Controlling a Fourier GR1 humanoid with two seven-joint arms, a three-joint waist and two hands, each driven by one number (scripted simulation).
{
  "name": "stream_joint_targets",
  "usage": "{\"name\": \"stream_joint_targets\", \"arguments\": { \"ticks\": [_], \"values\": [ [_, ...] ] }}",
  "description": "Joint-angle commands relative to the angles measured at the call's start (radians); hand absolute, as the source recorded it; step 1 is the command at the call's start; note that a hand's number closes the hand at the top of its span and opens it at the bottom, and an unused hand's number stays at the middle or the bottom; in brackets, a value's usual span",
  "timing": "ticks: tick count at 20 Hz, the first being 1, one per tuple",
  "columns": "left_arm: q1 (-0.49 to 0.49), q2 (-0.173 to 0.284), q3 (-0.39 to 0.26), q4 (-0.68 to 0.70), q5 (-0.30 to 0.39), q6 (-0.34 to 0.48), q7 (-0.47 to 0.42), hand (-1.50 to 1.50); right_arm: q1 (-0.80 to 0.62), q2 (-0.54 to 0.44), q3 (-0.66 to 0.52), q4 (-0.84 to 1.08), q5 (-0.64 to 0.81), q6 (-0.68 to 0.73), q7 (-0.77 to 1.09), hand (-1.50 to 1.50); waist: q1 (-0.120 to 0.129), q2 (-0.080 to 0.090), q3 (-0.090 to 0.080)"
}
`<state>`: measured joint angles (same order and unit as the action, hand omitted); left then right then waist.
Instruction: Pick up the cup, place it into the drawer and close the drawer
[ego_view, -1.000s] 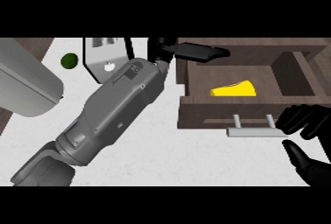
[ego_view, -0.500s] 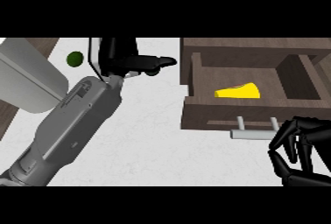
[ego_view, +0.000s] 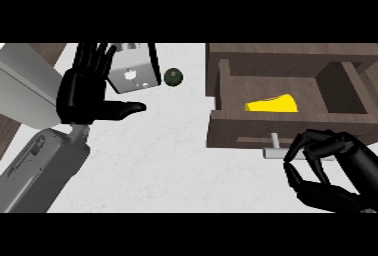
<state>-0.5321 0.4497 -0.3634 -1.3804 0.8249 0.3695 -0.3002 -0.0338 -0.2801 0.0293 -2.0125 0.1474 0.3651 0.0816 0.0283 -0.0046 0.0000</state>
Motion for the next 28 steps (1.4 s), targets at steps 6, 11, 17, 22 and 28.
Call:
{"name": "stream_joint_targets", "arguments": {
  "ticks": [6,11,17,22,28],
  "values": [
    [0.251,0.123,0.094,-0.125,0.037,-0.149,-0.049,-1.5,-0.042,-0.064,0.183,0.186,0.437,-0.096,-0.171,1.5,0.0,0.004,0.0],
    [0.336,0.11,0.14,-0.084,0.02,-0.238,-0.101,-1.5,-0.149,-0.016,0.211,0.464,0.55,-0.2,-0.277,1.5,-0.01,0.008,0.0],
    [0.41,0.134,0.216,-0.105,0.018,-0.318,-0.084,-1.5,-0.237,0.025,0.212,0.705,0.652,-0.281,-0.312,-1.5,-0.014,0.007,0.0],
    [0.47,0.131,0.28,-0.187,0.024,-0.329,-0.028,-1.5,-0.35,0.064,0.176,0.932,0.674,-0.3,-0.365,-1.5,-0.013,0.006,0.0],
    [0.447,0.106,0.307,-0.11,0.004,-0.422,-0.041,-1.5,-0.566,0.092,0.084,1.321,0.68,-0.376,-0.491,-1.5,-0.005,0.011,0.001]
  ]
}}
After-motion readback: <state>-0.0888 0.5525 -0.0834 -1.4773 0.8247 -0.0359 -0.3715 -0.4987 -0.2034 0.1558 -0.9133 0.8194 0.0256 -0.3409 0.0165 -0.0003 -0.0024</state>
